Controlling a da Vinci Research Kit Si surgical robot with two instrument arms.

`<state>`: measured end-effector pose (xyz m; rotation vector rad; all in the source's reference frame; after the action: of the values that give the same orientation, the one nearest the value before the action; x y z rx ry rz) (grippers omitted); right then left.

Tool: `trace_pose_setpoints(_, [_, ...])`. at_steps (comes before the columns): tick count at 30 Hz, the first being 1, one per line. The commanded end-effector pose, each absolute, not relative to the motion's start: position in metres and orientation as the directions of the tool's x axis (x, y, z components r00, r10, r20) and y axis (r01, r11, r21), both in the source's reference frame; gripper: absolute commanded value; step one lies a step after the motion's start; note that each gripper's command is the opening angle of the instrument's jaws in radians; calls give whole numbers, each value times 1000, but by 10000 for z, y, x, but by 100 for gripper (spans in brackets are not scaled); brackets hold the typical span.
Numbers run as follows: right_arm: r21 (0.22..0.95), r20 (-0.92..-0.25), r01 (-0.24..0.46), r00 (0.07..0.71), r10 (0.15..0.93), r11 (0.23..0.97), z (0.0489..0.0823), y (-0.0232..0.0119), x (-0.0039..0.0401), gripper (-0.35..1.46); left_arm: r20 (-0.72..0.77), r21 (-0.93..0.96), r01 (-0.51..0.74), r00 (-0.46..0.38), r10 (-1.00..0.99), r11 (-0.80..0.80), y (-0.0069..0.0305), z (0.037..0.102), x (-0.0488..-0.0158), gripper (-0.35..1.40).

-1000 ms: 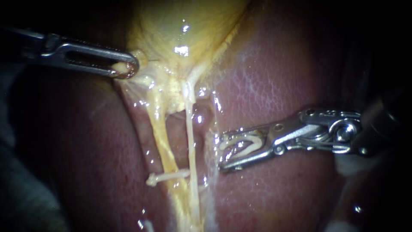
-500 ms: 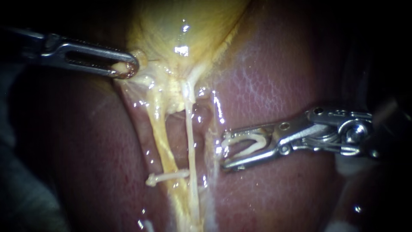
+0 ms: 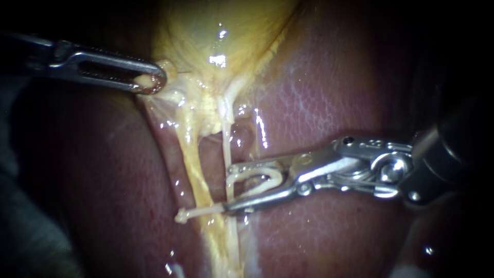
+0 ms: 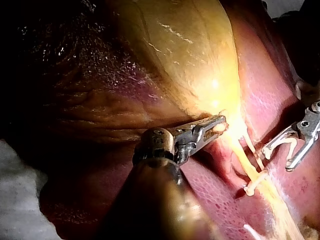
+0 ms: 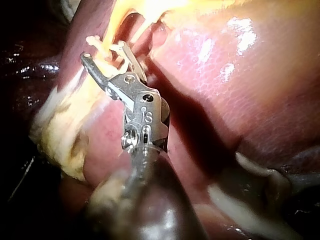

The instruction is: Clipping second clip left tube

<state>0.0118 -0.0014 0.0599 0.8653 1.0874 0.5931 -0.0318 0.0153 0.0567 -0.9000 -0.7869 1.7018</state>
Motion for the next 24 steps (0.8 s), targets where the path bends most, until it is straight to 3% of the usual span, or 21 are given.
trace_pose_setpoints(1, [836,-508,-6,369,779,548,601,-14,119,50,-196,-838,-471,-209,958,-274,153,567,-318,-35])
trace_pose_setpoints(24, [847,-476,-40,388,789,530,676,-27,129,50,-196,-838,-471,-209,958,-274,153,567,-318,-35])
